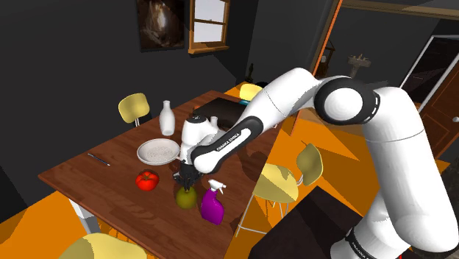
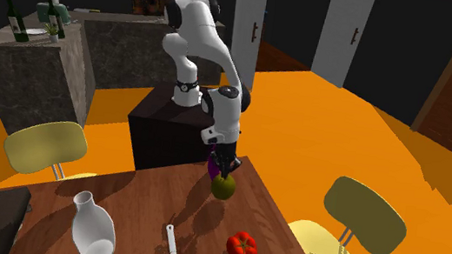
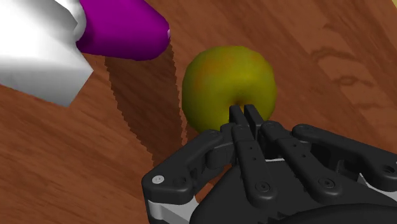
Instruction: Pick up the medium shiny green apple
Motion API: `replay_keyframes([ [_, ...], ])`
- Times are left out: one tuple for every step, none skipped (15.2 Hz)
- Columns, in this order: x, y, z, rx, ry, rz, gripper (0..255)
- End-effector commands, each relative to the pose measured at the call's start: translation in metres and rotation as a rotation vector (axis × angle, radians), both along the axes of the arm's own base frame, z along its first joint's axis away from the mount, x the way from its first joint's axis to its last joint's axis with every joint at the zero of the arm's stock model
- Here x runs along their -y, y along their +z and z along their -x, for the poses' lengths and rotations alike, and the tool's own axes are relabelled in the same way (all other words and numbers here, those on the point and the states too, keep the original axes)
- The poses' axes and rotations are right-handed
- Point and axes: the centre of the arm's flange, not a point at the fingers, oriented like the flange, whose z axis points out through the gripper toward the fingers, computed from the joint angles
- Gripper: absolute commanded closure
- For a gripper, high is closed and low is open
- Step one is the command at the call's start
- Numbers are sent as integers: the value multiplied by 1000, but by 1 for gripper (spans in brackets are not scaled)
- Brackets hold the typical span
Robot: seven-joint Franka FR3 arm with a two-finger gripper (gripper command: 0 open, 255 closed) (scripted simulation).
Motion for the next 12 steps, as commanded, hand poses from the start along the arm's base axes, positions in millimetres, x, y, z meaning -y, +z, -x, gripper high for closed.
replay_keyframes([
  [0,10,-1,0,0,0,255],
  [0,15,-1,0,0,0,255],
  [0,20,-1,0,0,0,255],
  [0,26,-1,0,0,0,255],
  [0,31,-1,0,0,0,255],
  [0,36,-1,0,0,0,255],
  [0,41,-1,0,0,0,255],
  [0,47,-1,0,0,0,255],
  [0,52,-1,0,0,0,255],
  [0,57,-1,0,0,0,255],
  [0,58,-1,0,0,0,255],
  [0,58,-1,0,0,0,255],
])
